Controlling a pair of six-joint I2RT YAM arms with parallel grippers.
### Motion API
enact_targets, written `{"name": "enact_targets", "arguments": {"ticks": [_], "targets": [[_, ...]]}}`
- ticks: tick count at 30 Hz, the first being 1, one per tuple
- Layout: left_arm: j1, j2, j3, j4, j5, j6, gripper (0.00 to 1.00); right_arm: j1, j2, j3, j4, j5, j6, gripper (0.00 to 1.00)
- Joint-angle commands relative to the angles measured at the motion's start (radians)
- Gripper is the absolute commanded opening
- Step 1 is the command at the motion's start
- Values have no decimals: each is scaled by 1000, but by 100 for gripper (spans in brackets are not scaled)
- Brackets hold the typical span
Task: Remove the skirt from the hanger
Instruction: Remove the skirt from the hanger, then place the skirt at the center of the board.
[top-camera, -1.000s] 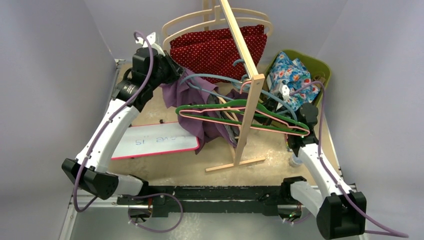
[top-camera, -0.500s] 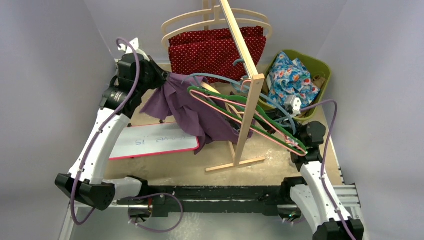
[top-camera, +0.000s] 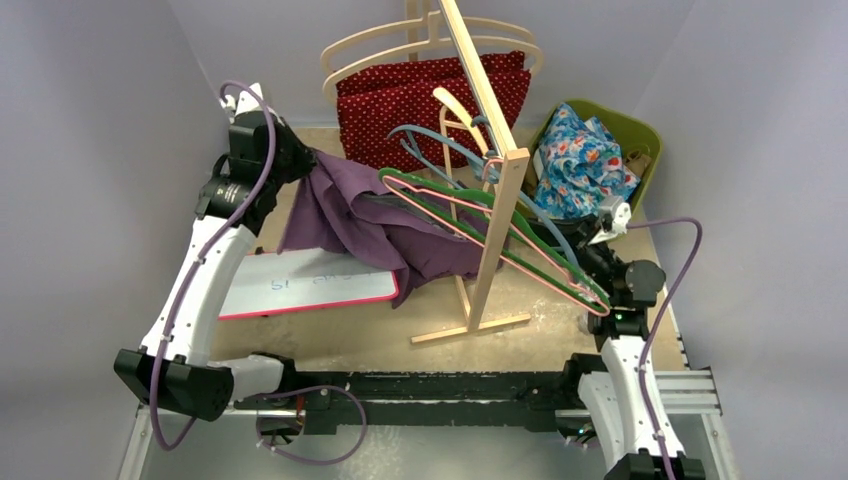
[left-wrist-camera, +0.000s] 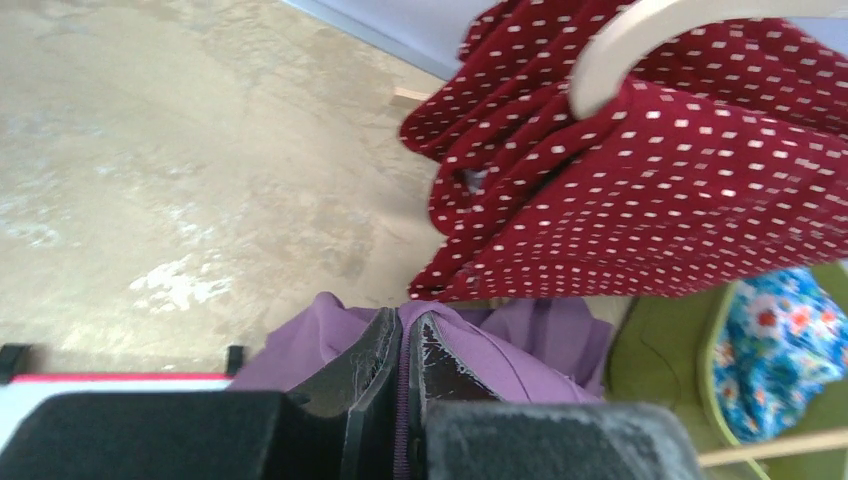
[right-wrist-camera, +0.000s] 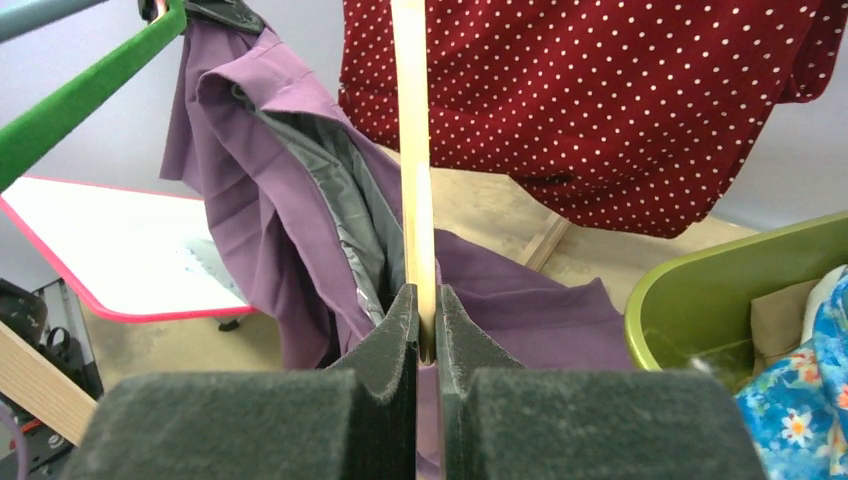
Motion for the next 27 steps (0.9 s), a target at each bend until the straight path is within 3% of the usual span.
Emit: {"name": "enact_targets", "arguments": {"ticks": [1,5,11,15,19,27], "targets": [[27,-3,14,224,231,55,0,-15,5,74,-28,50,-18,0],[-1,36,-19,379,512,-35,0,-14,81,193,-77,12,-66,0],[-205,75,-11,426,485,-47,0,-15,237,402,-158,-170,-116,0],[-211,66,-78,494,497,-100,0,-15,285,501,-260,-157,-152,0],[-210,62,-184,624,611,-178,0,-14,368,584,-270,-278,-162,0],[-210,12,-249,630,635,-178,0,-13,441,717,-321,-306,-190,0]]}}
